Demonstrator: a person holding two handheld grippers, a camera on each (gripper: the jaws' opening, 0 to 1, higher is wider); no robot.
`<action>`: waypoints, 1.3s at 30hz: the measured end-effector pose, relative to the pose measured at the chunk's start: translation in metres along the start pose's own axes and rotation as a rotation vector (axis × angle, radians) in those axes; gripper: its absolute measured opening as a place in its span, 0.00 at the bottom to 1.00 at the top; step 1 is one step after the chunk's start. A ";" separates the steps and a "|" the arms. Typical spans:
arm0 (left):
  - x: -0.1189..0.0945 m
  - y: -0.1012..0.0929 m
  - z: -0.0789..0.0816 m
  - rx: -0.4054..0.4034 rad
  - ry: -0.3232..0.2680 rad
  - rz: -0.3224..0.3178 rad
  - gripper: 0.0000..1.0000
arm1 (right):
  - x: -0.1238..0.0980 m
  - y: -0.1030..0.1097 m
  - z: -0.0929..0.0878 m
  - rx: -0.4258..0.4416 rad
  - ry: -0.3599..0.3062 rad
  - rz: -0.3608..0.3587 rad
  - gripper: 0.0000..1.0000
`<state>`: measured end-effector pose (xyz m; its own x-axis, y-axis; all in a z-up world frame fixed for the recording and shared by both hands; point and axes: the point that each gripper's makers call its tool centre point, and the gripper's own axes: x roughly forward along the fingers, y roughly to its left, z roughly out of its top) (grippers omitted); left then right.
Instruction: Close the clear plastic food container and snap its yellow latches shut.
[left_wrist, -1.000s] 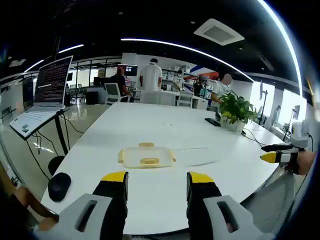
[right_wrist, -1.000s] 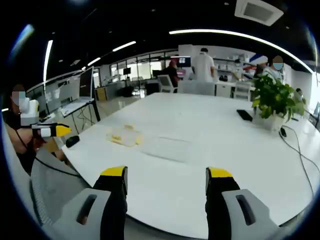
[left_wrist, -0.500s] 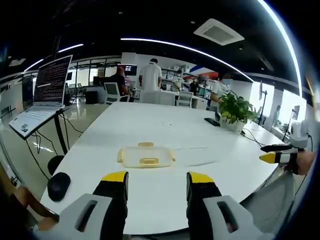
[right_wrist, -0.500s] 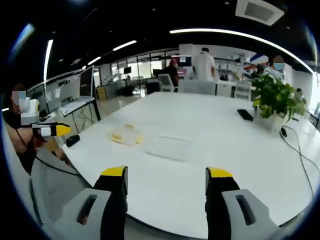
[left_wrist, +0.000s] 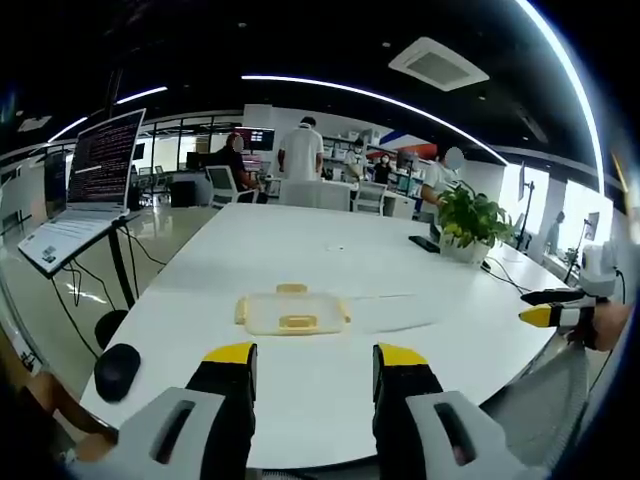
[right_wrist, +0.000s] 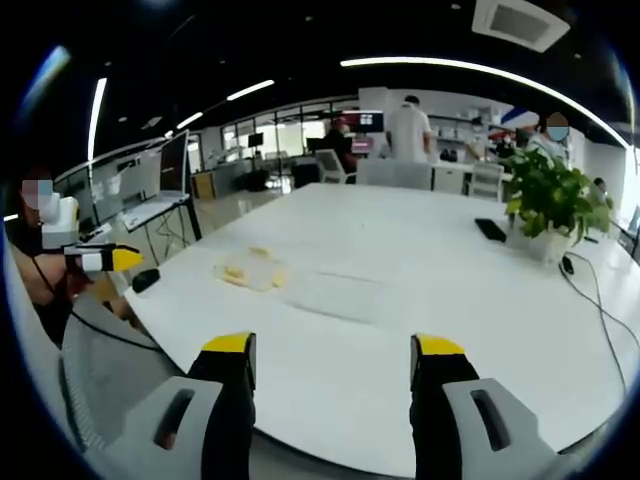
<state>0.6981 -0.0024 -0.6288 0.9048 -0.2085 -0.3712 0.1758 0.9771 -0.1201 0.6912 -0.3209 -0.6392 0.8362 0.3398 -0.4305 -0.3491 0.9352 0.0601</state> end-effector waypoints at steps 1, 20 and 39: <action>0.000 0.000 0.000 -0.001 -0.001 0.000 0.41 | 0.000 0.000 0.000 0.000 -0.001 -0.001 0.60; 0.000 -0.001 0.000 0.000 -0.001 0.005 0.40 | 0.000 -0.001 0.000 -0.001 -0.004 -0.004 0.60; 0.000 0.002 0.000 -0.001 -0.005 0.002 0.40 | 0.000 0.000 0.001 -0.004 -0.001 -0.003 0.59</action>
<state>0.6989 -0.0010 -0.6291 0.9070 -0.2061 -0.3673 0.1735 0.9775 -0.1200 0.6922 -0.3211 -0.6386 0.8379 0.3370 -0.4294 -0.3480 0.9359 0.0554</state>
